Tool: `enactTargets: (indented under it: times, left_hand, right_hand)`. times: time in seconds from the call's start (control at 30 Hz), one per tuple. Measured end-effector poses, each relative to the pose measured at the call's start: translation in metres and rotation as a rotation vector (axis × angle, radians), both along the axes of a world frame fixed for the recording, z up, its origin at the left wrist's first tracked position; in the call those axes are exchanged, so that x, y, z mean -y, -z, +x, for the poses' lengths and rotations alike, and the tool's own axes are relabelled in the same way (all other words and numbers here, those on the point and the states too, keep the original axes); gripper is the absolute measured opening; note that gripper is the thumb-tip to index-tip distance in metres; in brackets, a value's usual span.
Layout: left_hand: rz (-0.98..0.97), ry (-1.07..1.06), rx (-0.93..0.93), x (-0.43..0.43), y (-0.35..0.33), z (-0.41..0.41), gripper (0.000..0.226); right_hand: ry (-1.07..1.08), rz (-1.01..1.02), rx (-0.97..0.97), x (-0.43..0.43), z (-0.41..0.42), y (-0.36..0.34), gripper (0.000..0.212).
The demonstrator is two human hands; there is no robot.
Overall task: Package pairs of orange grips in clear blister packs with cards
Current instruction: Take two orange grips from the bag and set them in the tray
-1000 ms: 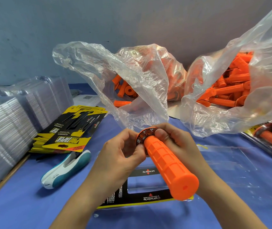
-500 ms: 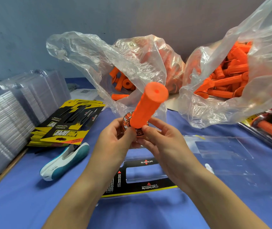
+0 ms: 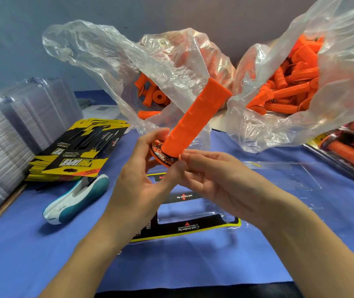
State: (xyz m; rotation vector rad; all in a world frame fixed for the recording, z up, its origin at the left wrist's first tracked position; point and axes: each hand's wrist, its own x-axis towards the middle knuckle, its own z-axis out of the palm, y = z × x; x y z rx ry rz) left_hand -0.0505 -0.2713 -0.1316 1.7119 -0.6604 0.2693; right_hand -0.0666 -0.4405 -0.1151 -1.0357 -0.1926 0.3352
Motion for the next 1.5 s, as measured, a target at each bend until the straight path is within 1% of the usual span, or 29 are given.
enactTargets:
  times: [0.07, 0.13, 0.27, 0.37, 0.47, 0.5, 0.57, 0.63, 0.73, 0.8, 0.87, 0.9, 0.93, 1.0, 1.03, 1.1, 1.17, 1.23, 1.27, 1.33, 1.37, 1.43, 1.5]
  left_hand:
    - [-0.01, -0.02, 0.0, -0.007, 0.002, 0.003, 0.043]
    - [0.03, -0.033, -0.021, -0.016, 0.003, 0.005, 0.042]
    - [0.133, -0.056, -0.031, -0.031, 0.005, 0.006, 0.049]
    - [0.15, -0.08, -0.004, -0.03, 0.003, 0.004, 0.055]
    - [0.095, -0.069, 0.039, -0.025, -0.003, 0.004, 0.06]
    - [0.062, -0.058, 0.046, -0.024, -0.006, 0.003, 0.06]
    - [0.022, -0.047, 0.063, -0.021, -0.01, 0.002, 0.06]
    - [0.011, -0.035, 0.076, -0.018, -0.013, 0.002, 0.062]
    - [-0.036, 0.072, 0.036, -0.013, -0.015, 0.001, 0.062]
    - [-0.061, 0.133, 0.015, -0.013, -0.015, 0.0, 0.054]
    - [-0.044, 0.117, 0.055, -0.014, -0.018, -0.003, 0.04]
    - [-0.045, 0.083, 0.082, -0.015, -0.02, -0.004, 0.037]
    - [-0.061, 0.037, 0.104, -0.016, -0.023, -0.004, 0.036]
    - [-0.086, -0.07, 0.128, -0.017, -0.027, -0.002, 0.034]
    - [-0.065, -0.129, 0.152, -0.017, -0.029, -0.002, 0.033]
    - [0.009, -0.219, 0.217, -0.014, -0.03, -0.003, 0.031]
    - [0.031, -0.253, 0.235, -0.005, -0.03, -0.006, 0.03]
    - [0.012, -0.246, 0.226, 0.004, -0.028, -0.01, 0.026]
    - [-0.013, -0.221, 0.21, 0.006, -0.027, -0.011, 0.025]
    - [-0.033, -0.138, 0.176, 0.006, -0.026, -0.014, 0.028]
    - [0.02, -0.116, 0.204, 0.003, -0.025, -0.014, 0.032]
    - [0.227, -0.124, 0.341, -0.003, -0.022, -0.013, 0.038]
    - [0.362, -0.112, 0.422, -0.006, -0.017, -0.01, 0.039]
  right_hand:
    - [0.091, -0.14, 0.021, 0.009, -0.001, -0.002, 0.024]
    - [0.23, -0.193, 0.033, 0.022, 0.0, -0.005, 0.024]
    - [0.423, -0.072, 0.012, 0.048, 0.002, -0.015, 0.027]
    - [0.423, -0.052, 0.07, 0.05, 0.002, -0.019, 0.025]
    - [0.419, -0.217, 0.226, 0.044, 0.001, -0.015, 0.035]
    - [0.431, -0.26, 0.256, 0.042, 0.001, -0.013, 0.039]
    - [0.453, -0.281, 0.271, 0.038, 0.001, -0.011, 0.045]
    - [0.465, -0.246, 0.267, 0.034, 0.003, -0.011, 0.047]
    - [0.482, -0.1, 0.247, 0.033, 0.006, -0.012, 0.033]
    - [0.458, -0.013, 0.207, 0.035, 0.006, -0.014, 0.026]
    - [0.444, -0.004, 0.166, 0.034, 0.006, -0.014, 0.021]
    - [0.453, -0.057, 0.169, 0.033, 0.006, -0.013, 0.02]
    - [0.491, -0.177, 0.206, 0.031, 0.004, -0.013, 0.02]
    - [0.625, -0.521, 0.381, 0.026, 0.0, -0.013, 0.02]
    - [0.65, -0.616, 0.486, 0.023, -0.004, -0.016, 0.02]
    - [0.576, -0.638, 0.634, 0.013, -0.013, -0.023, 0.019]
    - [0.496, -0.645, 0.693, 0.004, -0.017, -0.025, 0.016]
    - [0.53, -0.683, 0.718, -0.001, -0.017, -0.023, 0.018]
    - [0.564, -0.679, 0.698, -0.001, -0.016, -0.021, 0.021]
    - [0.593, -0.602, 0.602, 0.005, -0.014, -0.02, 0.024]
    - [0.574, -0.533, 0.539, 0.01, -0.012, -0.02, 0.023]
    - [0.469, -0.373, 0.423, 0.02, -0.01, -0.02, 0.02]
    - [0.36, -0.24, 0.352, 0.028, -0.009, -0.018, 0.018]
